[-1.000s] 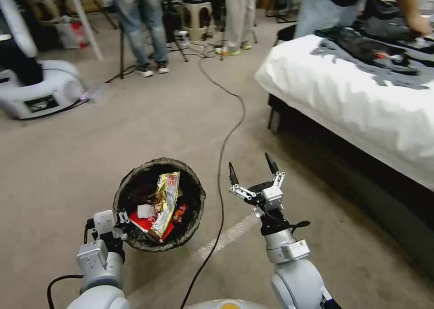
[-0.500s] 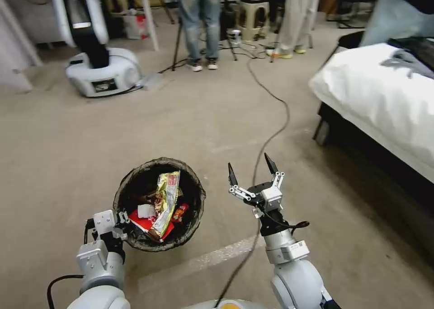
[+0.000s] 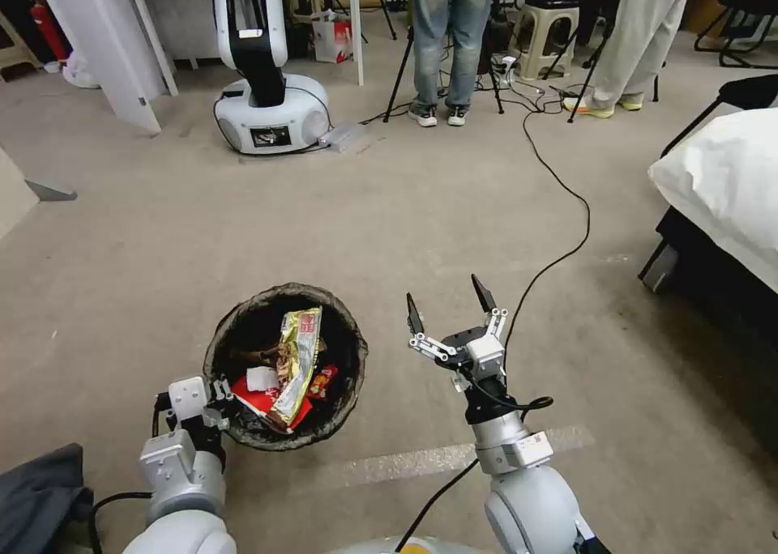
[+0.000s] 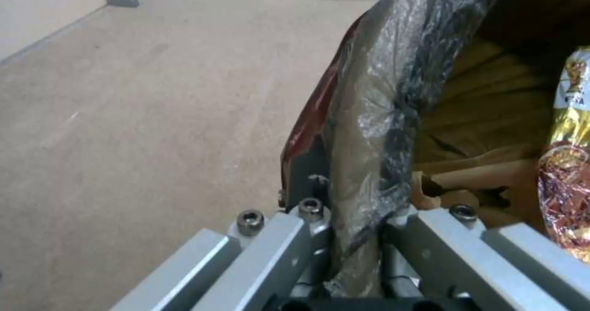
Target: Pick up the trash bin, then pick up the garbage from the floor and place it into the trash bin.
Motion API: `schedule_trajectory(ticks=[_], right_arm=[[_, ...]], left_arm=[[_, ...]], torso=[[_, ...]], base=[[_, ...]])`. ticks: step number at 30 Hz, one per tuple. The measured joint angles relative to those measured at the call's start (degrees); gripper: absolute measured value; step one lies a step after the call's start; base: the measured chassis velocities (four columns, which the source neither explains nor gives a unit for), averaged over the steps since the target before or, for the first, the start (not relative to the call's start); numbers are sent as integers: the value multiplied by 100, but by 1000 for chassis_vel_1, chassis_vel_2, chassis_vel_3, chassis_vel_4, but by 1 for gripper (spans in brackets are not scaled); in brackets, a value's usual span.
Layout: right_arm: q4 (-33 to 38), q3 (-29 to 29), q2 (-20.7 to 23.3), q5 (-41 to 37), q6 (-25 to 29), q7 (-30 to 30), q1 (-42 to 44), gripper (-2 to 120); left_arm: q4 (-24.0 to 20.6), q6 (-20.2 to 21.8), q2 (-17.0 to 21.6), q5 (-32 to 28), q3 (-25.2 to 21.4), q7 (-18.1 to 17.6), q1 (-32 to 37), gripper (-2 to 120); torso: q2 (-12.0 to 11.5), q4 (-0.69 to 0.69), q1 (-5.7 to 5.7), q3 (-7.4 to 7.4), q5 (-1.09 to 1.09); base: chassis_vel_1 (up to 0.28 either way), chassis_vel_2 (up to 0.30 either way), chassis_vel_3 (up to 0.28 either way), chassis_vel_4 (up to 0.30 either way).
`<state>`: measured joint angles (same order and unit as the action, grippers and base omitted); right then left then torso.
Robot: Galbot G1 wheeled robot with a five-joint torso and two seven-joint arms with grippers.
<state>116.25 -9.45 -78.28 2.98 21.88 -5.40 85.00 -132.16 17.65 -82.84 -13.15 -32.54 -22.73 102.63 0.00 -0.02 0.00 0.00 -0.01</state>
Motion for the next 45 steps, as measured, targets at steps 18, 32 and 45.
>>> schedule_trajectory(ticks=[18, 32, 45], right_arm=[[1, -25, -8, -2, 67, 1, 45, 100], [3, -8, -13, 90, 139, 48, 135, 100], [-21, 8, -11, 154, 184, 177, 167, 100]], left_arm=[[-98, 1758, 58, -912, -149, -87, -58, 0], [159, 2169, 73, -1654, -248, -338, -588, 0], [275, 2023, 39, -1822, -251, -211, -863, 17]], torso=[[0, 2, 0, 0, 1], [0, 2, 0, 0, 1], [0, 2, 0, 0, 0]], base=[[0, 0, 0, 0], [0, 0, 0, 0], [0, 0, 0, 0]])
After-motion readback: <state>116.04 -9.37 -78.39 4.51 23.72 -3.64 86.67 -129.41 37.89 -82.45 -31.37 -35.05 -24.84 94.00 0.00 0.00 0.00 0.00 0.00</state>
